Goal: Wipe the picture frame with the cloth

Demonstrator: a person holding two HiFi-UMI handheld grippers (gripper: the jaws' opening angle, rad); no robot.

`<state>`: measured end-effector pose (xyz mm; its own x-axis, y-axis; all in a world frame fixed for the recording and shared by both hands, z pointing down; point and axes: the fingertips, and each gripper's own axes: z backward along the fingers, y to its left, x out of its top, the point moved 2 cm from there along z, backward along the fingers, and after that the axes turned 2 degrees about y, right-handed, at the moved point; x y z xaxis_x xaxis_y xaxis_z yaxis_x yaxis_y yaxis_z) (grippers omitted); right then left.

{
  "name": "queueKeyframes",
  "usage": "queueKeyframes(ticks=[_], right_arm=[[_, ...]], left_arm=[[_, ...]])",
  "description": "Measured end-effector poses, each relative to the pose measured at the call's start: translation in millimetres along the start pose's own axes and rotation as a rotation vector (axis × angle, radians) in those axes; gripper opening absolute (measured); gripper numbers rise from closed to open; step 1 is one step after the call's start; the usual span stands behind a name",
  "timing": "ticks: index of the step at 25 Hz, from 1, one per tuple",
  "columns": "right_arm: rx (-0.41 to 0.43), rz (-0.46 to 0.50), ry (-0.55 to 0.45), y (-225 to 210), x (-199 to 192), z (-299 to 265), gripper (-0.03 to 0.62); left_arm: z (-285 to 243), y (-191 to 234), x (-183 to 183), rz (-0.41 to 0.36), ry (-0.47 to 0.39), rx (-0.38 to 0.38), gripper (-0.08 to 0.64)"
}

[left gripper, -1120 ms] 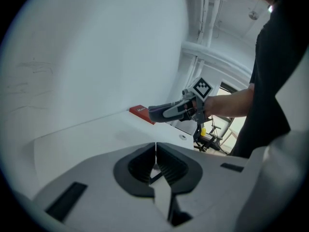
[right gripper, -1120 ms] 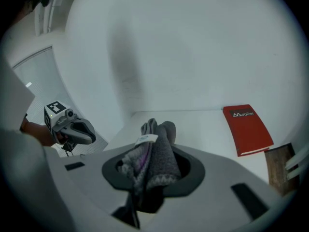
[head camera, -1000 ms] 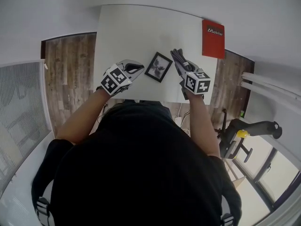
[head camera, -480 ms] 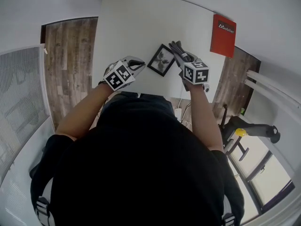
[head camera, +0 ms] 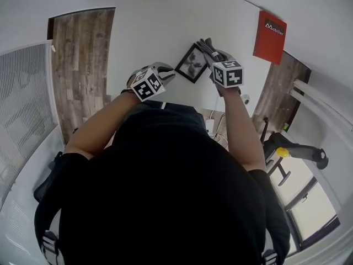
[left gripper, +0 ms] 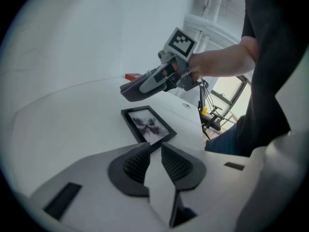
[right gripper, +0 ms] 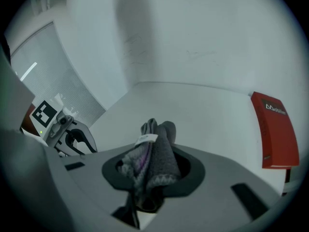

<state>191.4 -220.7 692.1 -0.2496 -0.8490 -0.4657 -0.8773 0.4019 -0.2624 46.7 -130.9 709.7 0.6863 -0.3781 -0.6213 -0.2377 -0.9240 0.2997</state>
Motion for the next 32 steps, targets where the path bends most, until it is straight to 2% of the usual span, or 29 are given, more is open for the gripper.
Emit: queueKeyframes(ticks=[15,23,27,32], right_arm=[[-0.069,0.195,0.111,5.7,-9.3,-29.3,0.103],[-0.083,0.297,0.154,15.1,-14.5,-35.5,0.103],[-0.094,0.336,0.164,17.2,-18.6,-37.1,0.103],[-0.137,0.469,0.186,22.6,-24.1,-40.2,0.103]], left_arm=[[-31.8,9.5,-25.3,0.045,0.05,0.03,0.115],[-41.7,13.4,-24.4,0.022,0.068,0.064,0.117],[-46.7,11.0,-27.0,-0.041,0.096,0.075,0.117],[-47.7,11.8,-26.5,-0.037,0.106,0.094,0.115]])
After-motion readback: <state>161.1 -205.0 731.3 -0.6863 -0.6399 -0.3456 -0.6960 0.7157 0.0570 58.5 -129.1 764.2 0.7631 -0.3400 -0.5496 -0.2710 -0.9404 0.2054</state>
